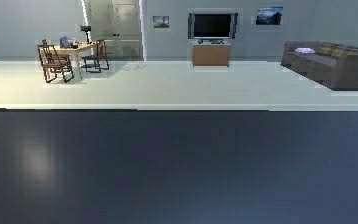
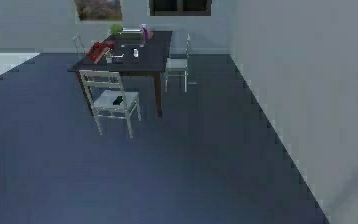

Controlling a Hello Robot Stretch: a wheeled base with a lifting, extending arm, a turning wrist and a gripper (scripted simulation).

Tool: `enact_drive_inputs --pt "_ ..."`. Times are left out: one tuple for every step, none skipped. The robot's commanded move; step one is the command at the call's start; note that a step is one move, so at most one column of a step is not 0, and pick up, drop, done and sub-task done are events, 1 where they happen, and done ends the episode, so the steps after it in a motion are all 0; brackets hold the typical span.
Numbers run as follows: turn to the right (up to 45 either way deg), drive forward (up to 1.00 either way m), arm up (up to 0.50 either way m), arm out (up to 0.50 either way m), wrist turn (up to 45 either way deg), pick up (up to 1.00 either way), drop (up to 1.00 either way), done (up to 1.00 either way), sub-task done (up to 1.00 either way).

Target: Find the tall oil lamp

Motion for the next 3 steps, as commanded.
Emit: enact_drive_inputs --pt "0.0 1.0 0.0 0.0 0.0 0.0 0.0 0.0 0.0" --pt "0.0 1.0 0.0 0.0 0.0 0.0 0.0 0.0 0.0" --pt "-3.0 0.0 0.0 0.0 0.0 0.0 0.0 0.0 0.0"
